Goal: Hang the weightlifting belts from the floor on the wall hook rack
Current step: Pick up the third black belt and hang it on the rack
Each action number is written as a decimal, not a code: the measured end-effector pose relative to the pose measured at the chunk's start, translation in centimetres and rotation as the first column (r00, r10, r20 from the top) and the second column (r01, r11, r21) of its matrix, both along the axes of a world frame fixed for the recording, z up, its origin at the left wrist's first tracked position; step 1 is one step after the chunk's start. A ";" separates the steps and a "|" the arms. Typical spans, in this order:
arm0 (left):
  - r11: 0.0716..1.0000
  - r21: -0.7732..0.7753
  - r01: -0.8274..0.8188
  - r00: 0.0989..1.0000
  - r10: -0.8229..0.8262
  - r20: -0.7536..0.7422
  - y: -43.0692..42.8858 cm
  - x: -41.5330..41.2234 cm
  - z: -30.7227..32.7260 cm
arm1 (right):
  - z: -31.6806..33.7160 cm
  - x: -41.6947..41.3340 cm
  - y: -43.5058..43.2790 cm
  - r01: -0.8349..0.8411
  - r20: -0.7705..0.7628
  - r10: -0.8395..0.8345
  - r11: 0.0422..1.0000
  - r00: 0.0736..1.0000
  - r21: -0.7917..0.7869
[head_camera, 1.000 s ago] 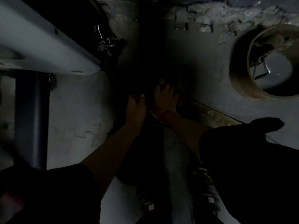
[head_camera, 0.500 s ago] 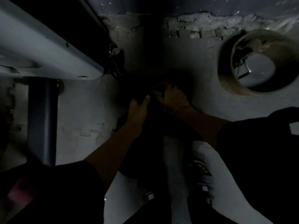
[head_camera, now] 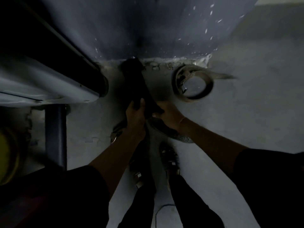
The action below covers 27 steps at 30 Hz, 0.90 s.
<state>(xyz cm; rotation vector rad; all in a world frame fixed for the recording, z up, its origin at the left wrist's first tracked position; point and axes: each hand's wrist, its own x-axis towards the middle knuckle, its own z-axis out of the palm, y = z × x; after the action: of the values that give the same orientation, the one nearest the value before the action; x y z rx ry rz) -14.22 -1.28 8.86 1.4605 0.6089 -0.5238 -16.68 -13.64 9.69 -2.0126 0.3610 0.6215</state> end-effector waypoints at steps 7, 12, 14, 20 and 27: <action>0.981 -0.098 0.167 0.984 -0.159 0.085 -2.4 1.9 22.7 | 22.1 -0.4 -1.5 0.310 0.074 -0.347 0.901 0.935 0.304; 0.949 -0.173 0.265 0.951 -0.227 0.209 -2.0 2.0 36.9 | 36.3 -1.0 -0.5 0.437 0.081 -0.528 0.771 0.846 0.464; 0.907 -0.156 0.391 0.896 -0.336 0.291 -0.6 1.1 41.3 | 41.3 -0.6 0.1 0.441 0.135 -0.558 0.762 0.819 0.475; 0.918 0.151 0.367 0.697 -0.379 0.609 3.8 -0.4 52.8 | 56.5 0.4 3.0 0.420 0.267 -0.631 0.719 0.728 0.554; 0.942 -0.009 0.337 0.558 -0.192 0.807 7.4 -1.1 65.4 | 70.4 0.3 7.3 0.297 0.466 -0.593 0.771 0.657 0.563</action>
<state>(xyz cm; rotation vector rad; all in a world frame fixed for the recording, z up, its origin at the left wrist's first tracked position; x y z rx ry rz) -15.33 6.11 74.29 1.4526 -0.3926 -0.0850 -16.40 -6.38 80.05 -1.4702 0.2721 -0.2973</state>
